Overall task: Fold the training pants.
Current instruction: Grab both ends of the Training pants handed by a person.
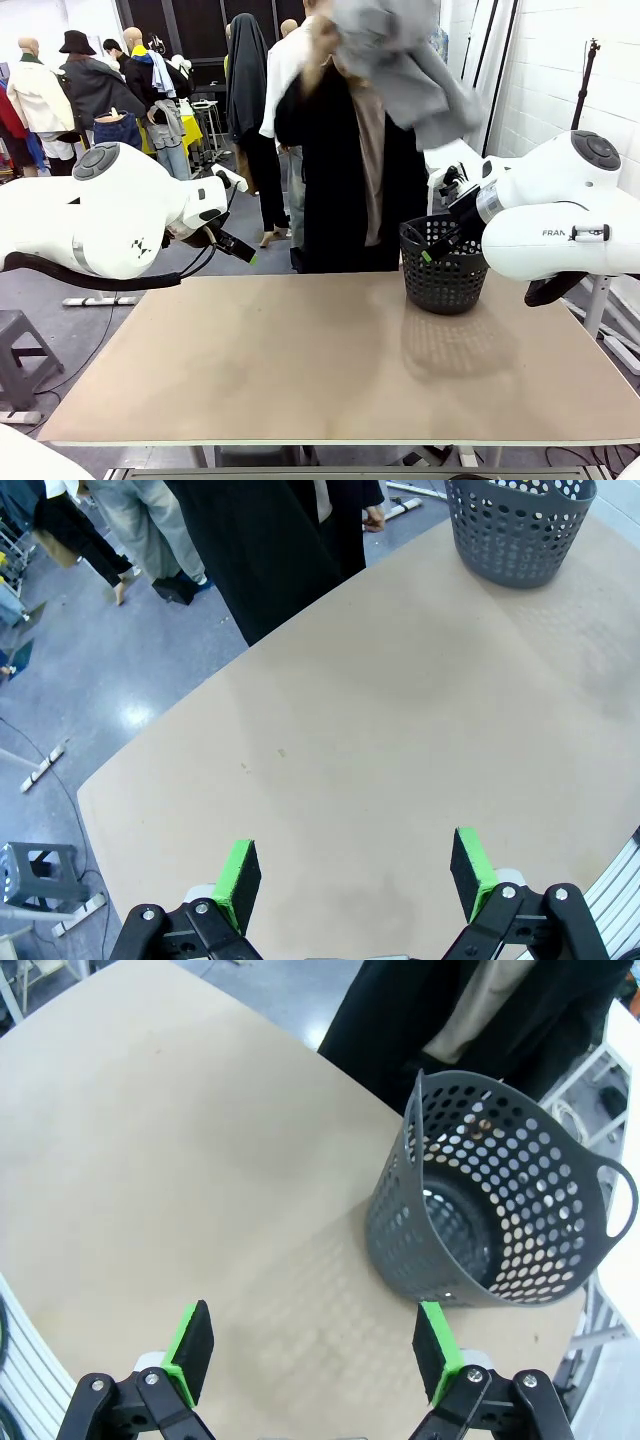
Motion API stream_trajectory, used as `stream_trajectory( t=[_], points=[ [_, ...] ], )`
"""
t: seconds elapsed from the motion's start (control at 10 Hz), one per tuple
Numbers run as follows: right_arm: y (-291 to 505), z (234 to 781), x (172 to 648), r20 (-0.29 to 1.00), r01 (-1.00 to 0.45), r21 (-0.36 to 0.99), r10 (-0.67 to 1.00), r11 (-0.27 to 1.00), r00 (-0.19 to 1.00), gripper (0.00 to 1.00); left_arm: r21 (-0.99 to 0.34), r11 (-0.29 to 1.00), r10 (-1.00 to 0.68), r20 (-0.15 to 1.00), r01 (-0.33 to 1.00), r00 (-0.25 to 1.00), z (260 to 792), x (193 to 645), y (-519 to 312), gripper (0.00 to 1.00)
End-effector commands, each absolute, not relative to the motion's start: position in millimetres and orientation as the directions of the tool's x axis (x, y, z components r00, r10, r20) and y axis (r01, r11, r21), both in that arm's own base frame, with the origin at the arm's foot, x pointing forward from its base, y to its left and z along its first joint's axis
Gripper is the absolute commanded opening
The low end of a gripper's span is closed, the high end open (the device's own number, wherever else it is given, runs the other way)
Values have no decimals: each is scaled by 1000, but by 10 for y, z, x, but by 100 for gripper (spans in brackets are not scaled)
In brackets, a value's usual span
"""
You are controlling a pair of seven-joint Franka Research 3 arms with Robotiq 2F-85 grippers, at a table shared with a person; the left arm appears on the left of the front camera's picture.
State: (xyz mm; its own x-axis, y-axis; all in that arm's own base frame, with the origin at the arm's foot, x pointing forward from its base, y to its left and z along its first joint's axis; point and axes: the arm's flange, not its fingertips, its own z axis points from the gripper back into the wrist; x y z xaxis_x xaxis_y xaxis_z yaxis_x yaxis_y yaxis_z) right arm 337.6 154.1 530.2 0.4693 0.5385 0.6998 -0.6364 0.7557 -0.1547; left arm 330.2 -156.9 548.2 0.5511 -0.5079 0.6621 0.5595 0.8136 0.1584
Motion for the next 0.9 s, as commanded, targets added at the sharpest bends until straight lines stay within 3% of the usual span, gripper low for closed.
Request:
stream_trajectory(
  t=[0.0,0.8],
  points=[
    [1534,5304,3378,700,-635,-155,538,757,470,100,158,814,-508,661,559,552,5477,3305,-1569,100],
    [1534,5304,3378,700,-635,-155,538,757,470,100,158,814,-508,661,559,552,5477,3305,-1569,100]
  ],
)
